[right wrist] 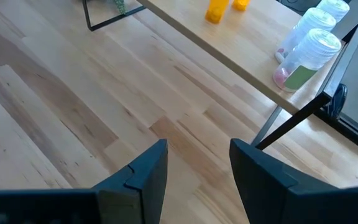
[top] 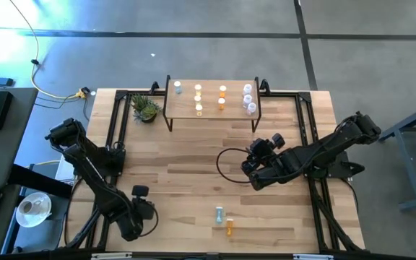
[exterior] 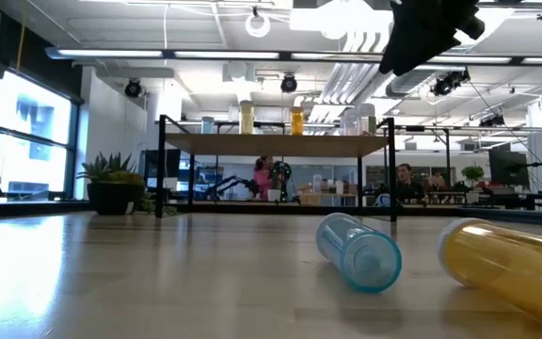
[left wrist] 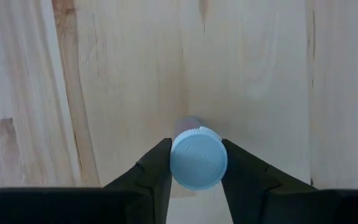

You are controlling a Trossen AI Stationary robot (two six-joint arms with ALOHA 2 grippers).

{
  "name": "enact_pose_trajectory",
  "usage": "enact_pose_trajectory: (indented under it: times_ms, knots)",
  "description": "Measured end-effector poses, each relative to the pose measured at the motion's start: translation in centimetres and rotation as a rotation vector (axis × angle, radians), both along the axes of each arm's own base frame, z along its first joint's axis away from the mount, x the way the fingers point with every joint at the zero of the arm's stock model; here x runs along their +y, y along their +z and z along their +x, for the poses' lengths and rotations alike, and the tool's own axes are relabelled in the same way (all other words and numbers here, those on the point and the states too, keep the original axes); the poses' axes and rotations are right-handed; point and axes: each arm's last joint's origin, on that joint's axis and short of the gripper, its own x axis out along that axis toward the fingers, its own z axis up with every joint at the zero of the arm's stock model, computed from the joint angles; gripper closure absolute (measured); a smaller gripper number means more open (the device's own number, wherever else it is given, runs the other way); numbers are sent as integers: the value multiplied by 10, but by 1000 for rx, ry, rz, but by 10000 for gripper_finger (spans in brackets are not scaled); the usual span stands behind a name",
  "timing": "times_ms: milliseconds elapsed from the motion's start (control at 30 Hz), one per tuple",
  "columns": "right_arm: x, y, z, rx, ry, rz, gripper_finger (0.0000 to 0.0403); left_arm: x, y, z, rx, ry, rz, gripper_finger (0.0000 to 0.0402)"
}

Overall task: Pick and place medicine bottles onto shelf by color
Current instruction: Put the left blue pill bottle on the shelf aligned with the blue pill bottle

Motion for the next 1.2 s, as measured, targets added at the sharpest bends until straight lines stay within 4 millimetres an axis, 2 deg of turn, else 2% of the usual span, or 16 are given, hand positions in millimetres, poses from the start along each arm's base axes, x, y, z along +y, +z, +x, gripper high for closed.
enact_pose_trajectory:
  times_ms: [267, 600, 900, 1200]
  knots:
    - [0, 0, 1, -12, 0, 5, 238, 5, 1, 8, -7, -29, -9, 290]
    - [1, -1, 1, 6, 11, 45, 238, 41, 9, 38, 5, -95, -17, 289]
    - [2, 0, 3, 15, 40, 46, 238, 90, 48, 66, -89, -126, -11, 289]
    - [3, 0, 5, 33, 75, 57, 238, 155, 91, 77, -86, -2, 42, 289]
